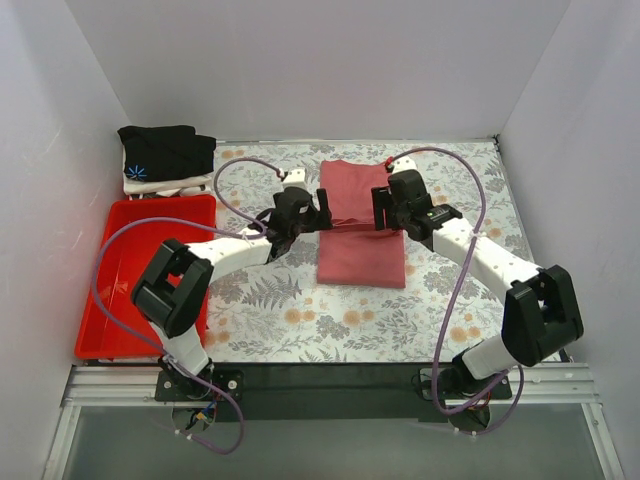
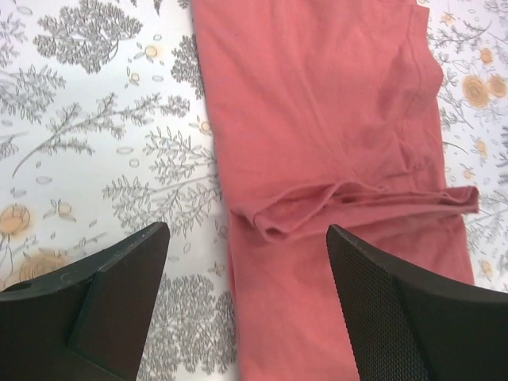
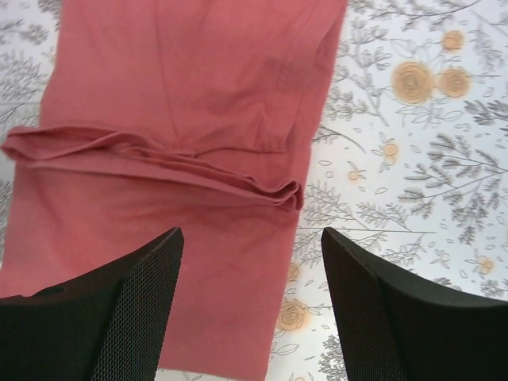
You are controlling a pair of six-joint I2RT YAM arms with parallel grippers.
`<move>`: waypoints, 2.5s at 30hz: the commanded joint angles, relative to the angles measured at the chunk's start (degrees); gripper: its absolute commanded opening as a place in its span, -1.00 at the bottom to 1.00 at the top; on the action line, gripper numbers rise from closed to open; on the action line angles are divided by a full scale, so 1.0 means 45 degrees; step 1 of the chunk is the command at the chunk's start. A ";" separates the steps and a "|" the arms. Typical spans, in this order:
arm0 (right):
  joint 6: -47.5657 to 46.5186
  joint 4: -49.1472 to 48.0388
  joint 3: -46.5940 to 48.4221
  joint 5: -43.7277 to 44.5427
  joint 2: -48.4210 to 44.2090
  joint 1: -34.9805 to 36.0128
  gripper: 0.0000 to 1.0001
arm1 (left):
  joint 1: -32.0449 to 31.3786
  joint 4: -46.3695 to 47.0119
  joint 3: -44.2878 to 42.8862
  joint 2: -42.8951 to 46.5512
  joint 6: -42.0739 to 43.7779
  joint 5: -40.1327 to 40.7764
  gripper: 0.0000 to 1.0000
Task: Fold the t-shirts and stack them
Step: Fold the tshirt
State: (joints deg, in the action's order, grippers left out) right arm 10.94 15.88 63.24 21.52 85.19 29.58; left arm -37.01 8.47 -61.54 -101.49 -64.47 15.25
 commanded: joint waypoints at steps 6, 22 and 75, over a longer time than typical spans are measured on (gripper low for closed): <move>0.0011 -0.1028 -0.0480 -0.3081 0.0755 -0.0012 0.22 | -0.0873 0.0442 0.2364 0.1811 -0.1552 -0.0791 0.48; -0.0009 -0.1107 0.2113 -0.3454 0.4485 -0.0284 0.22 | -0.3064 0.1144 0.2698 0.0680 -0.1885 -0.0165 0.48; 0.1905 -0.2298 -0.6807 -0.4353 -0.1607 -0.0734 0.27 | -0.3337 0.0794 0.5727 0.2418 -0.2822 0.2315 0.43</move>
State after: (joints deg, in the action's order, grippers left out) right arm 18.72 6.94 33.93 0.49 76.38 26.41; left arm -51.88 12.34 -34.61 -89.17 -76.79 23.86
